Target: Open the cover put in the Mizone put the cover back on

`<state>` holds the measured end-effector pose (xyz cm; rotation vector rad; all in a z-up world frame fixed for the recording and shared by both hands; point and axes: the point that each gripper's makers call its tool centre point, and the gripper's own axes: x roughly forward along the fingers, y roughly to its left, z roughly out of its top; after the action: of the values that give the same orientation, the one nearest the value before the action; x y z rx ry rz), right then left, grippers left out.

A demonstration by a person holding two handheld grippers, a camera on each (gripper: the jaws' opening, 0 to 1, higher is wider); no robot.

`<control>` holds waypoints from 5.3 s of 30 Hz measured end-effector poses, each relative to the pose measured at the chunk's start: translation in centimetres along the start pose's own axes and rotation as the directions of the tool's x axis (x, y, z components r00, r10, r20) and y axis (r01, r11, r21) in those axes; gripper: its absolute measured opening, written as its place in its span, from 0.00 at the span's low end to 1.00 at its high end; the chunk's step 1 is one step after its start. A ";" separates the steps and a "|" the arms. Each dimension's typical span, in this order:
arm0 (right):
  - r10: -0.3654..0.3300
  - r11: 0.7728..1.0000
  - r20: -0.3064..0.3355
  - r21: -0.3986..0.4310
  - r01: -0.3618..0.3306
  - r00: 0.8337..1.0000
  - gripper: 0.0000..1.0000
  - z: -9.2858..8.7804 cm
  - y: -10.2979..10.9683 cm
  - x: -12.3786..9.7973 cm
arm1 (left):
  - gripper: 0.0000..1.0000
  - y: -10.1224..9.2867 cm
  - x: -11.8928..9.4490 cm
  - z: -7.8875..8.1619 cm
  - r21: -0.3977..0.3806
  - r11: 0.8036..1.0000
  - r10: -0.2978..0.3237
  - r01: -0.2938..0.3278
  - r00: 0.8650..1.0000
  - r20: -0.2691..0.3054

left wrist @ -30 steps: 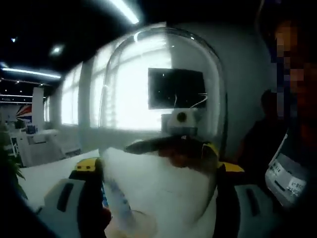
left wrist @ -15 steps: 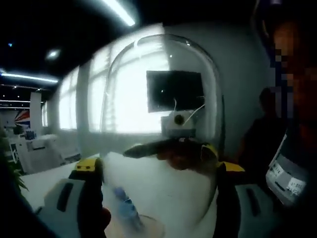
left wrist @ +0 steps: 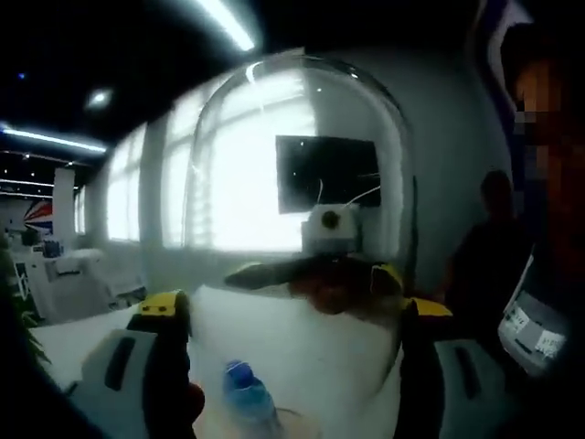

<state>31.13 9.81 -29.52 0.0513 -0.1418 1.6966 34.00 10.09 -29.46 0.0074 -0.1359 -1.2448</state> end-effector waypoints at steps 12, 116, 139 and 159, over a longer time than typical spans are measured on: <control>-0.002 1.000 0.028 0.020 0.001 1.000 0.89 -0.1 -1.5 -1.2 | 0.83 1.5 1.4 0.8 0.014 1.000 -0.023 0.022 0.998 0.052; -0.044 0.993 -0.114 0.102 0.056 0.993 0.89 -20.1 -5.7 -3.9 | 0.83 6.1 2.1 -20.6 -0.141 0.989 -0.045 0.035 0.997 -0.064; -0.038 0.990 -0.126 0.130 0.054 0.991 0.89 -22.9 -5.6 -5.0 | 0.84 5.5 2.4 -23.7 -0.154 0.988 -0.052 0.033 0.992 -0.118; -0.046 0.993 -0.055 0.107 0.052 0.997 0.90 -23.0 -5.0 -5.2 | 0.84 5.1 2.3 -23.9 -0.124 0.992 -0.040 0.023 0.990 -0.135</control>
<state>37.91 8.14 -52.61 0.0902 -0.0085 1.6544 42.12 7.93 -52.57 -0.0107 0.0606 -1.2783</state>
